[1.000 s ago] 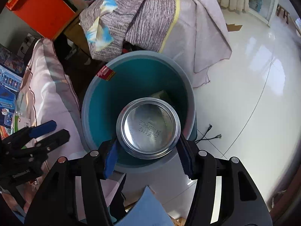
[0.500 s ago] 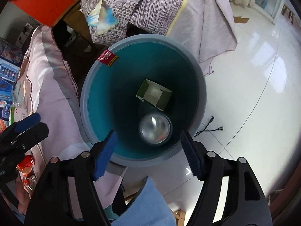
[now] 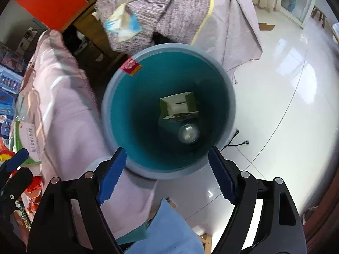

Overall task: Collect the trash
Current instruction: 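Move both tools back over the table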

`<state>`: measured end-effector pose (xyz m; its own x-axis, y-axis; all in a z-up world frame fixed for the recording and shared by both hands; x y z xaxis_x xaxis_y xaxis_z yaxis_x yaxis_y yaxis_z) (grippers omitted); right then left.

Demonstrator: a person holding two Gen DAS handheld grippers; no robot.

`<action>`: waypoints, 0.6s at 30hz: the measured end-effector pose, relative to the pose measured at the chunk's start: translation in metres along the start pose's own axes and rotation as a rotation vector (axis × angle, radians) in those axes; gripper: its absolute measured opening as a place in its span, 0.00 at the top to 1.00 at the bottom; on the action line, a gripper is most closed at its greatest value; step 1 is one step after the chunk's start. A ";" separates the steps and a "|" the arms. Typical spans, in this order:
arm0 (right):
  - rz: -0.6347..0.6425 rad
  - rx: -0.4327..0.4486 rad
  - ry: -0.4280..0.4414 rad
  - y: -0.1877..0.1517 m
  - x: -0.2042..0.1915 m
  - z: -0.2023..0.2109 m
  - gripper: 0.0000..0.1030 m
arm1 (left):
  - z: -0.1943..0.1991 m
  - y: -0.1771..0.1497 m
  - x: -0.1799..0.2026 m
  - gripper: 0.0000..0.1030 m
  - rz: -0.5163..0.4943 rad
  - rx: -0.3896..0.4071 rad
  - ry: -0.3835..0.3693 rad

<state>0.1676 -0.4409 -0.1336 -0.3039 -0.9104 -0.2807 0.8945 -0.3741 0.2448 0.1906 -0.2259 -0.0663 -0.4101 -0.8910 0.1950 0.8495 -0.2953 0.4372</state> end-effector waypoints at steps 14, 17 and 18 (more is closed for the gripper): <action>0.160 0.069 0.055 -0.054 -0.098 0.049 0.23 | 0.076 -0.077 -0.061 0.09 0.051 0.101 0.048; 0.226 0.072 0.070 -0.068 -0.128 0.057 0.23 | 0.095 -0.096 -0.083 0.07 0.090 0.126 0.067; 0.253 0.071 0.075 -0.074 -0.141 0.059 0.23 | 0.102 -0.103 -0.092 0.06 0.107 0.137 0.075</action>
<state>0.1252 -0.2957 -0.0578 -0.0459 -0.9619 -0.2696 0.9128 -0.1500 0.3799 0.1076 -0.0783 -0.0400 -0.2891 -0.9396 0.1833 0.8319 -0.1519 0.5338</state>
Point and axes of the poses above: each gripper's, at about its wrist camera, not at the fingertips, and z roughly against the way its jaws point, x to its right, y to its top, the point moved 3 cm from there along -z, roughly the way its jaws point
